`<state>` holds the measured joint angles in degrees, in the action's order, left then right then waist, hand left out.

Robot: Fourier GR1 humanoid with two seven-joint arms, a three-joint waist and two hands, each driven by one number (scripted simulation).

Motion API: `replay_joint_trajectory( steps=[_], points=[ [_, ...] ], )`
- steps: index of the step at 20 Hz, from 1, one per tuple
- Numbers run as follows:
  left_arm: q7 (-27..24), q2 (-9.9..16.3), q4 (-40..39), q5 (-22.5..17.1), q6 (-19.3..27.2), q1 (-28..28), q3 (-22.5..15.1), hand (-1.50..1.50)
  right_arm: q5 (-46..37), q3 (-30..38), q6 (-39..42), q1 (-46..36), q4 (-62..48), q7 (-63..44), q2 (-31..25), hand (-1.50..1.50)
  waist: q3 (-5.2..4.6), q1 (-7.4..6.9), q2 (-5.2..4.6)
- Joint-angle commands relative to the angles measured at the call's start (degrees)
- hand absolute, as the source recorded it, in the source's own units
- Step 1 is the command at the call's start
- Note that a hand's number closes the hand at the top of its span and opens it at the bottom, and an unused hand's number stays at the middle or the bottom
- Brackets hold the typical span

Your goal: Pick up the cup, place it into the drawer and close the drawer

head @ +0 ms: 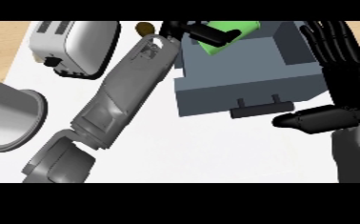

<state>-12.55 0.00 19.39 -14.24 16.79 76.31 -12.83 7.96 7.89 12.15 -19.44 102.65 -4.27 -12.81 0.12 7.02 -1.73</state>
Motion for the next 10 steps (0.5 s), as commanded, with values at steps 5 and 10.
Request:
replay_joint_trajectory(
  steps=[5,10],
  points=[
    [0.1,0.0,-2.5,-2.9,-2.5,-2.2,-7.3,-1.50,-0.4,-2.7,0.1,-3.6,-1.1,-0.3,1.5,-1.50,-0.01,3.59,-1.11],
    [-3.2,0.0,-0.2,-8.6,-0.8,-3.9,-5.5,-1.50,4.0,-4.1,4.4,-4.1,-1.1,0.0,1.9,-1.50,-0.02,5.59,-1.54]
  ],
)
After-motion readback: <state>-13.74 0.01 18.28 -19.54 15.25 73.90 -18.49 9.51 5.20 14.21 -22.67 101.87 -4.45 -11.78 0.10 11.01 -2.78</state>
